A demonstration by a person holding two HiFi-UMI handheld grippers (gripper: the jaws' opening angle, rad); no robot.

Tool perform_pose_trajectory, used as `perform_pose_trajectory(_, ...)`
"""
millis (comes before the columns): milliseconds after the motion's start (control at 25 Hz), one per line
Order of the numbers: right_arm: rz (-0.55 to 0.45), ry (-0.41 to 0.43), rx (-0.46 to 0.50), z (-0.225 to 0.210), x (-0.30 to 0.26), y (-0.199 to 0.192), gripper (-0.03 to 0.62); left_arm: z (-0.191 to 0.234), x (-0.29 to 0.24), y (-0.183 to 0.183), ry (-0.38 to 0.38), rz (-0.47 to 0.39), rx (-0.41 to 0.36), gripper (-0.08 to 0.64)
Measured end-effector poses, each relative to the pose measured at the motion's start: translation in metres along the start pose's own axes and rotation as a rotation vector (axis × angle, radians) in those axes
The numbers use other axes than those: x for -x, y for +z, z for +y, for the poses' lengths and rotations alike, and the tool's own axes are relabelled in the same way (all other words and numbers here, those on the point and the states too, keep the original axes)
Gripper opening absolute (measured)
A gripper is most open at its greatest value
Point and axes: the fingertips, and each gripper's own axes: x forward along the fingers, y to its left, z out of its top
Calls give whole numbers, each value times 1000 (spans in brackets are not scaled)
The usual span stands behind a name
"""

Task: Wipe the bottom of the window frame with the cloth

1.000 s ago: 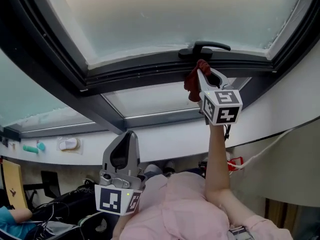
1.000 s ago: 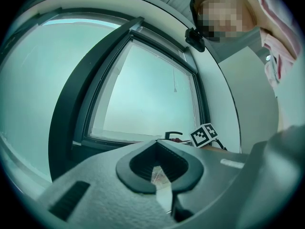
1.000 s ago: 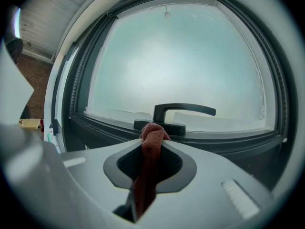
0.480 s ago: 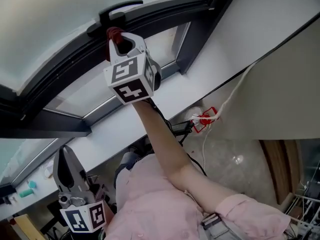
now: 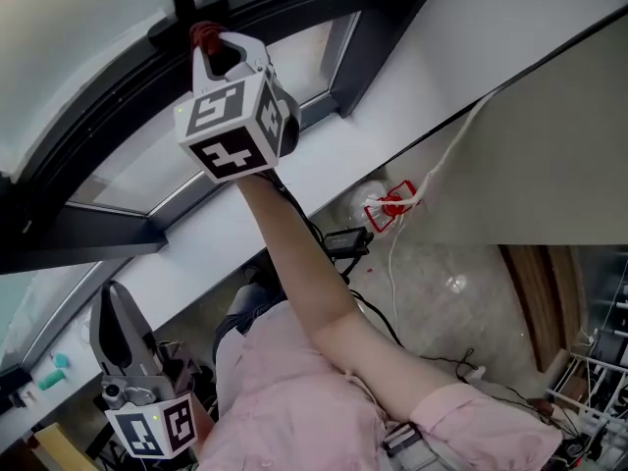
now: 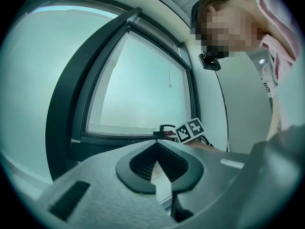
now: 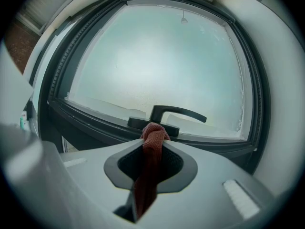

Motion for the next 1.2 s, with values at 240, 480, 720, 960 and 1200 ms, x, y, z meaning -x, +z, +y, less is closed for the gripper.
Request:
perform_pose_trajectory(240,1,-52,-34,0,0,-2,41,6,2,-2,-36,48,1,0)
perform_pose_trajectory(480,-24,-69,-43,1,3,-3,41,7,5,-8,-55,66,0,0)
perform_pose_trajectory(720,-6,-16,-55,-1,1,-1,43,10,11,-7,-37,43,-1,0)
perform_pose_trajectory(960,-63,114,-150,26,43,30,55,23,23,0,6,-3,4,0)
perform_pose_trajectory(1200,-248,451,-192,160,74,82,54,53,38,14,101,-57,-19,0)
